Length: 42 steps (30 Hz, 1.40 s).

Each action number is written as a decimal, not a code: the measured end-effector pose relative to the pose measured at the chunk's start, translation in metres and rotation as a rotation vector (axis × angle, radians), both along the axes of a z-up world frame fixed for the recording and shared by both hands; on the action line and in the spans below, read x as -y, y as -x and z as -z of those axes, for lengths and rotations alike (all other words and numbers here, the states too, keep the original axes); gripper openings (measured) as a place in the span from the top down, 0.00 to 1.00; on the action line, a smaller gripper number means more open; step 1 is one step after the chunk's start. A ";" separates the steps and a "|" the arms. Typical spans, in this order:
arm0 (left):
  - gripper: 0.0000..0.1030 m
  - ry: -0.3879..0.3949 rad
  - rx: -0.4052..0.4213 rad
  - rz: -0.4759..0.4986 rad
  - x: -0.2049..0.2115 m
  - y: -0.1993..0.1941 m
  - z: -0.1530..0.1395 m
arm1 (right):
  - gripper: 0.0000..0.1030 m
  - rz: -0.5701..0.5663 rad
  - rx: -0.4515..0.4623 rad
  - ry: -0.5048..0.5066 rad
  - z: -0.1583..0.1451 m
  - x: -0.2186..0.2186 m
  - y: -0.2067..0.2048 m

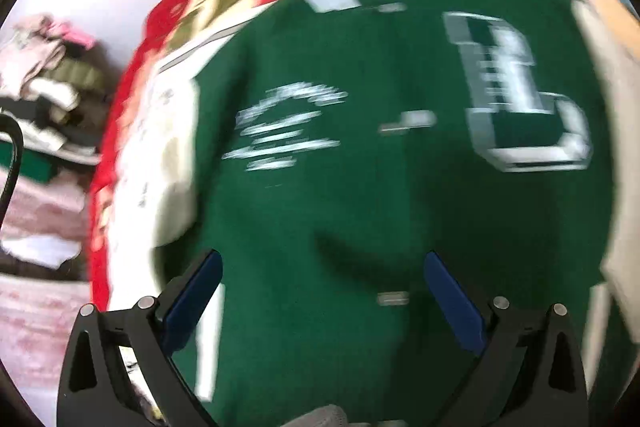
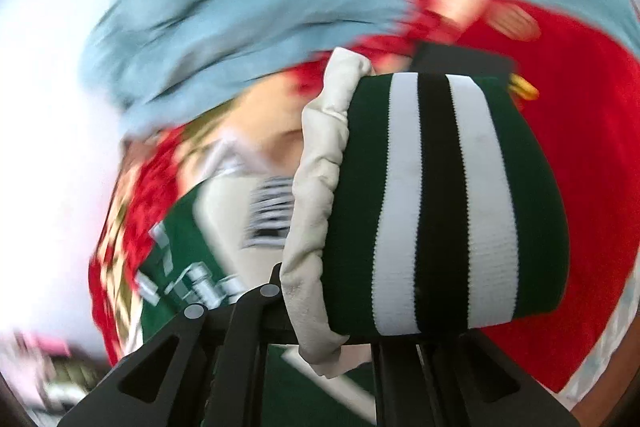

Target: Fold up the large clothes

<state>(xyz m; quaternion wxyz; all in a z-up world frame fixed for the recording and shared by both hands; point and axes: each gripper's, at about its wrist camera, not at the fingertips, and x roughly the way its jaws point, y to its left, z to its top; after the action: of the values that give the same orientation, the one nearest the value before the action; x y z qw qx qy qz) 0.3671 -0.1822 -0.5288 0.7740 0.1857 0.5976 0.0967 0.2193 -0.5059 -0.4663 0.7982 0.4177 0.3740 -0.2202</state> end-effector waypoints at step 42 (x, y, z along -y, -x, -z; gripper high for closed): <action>0.80 0.728 0.267 -1.252 -0.487 0.143 0.058 | 0.35 -0.964 -0.401 0.091 0.079 -0.407 -0.171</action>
<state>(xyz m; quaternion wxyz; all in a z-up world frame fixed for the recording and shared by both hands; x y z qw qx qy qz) 0.2246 0.3051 -0.5867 0.6524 -0.4726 0.4868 0.3376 0.3904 -0.0988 -0.5449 0.7390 0.1129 0.6593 0.0806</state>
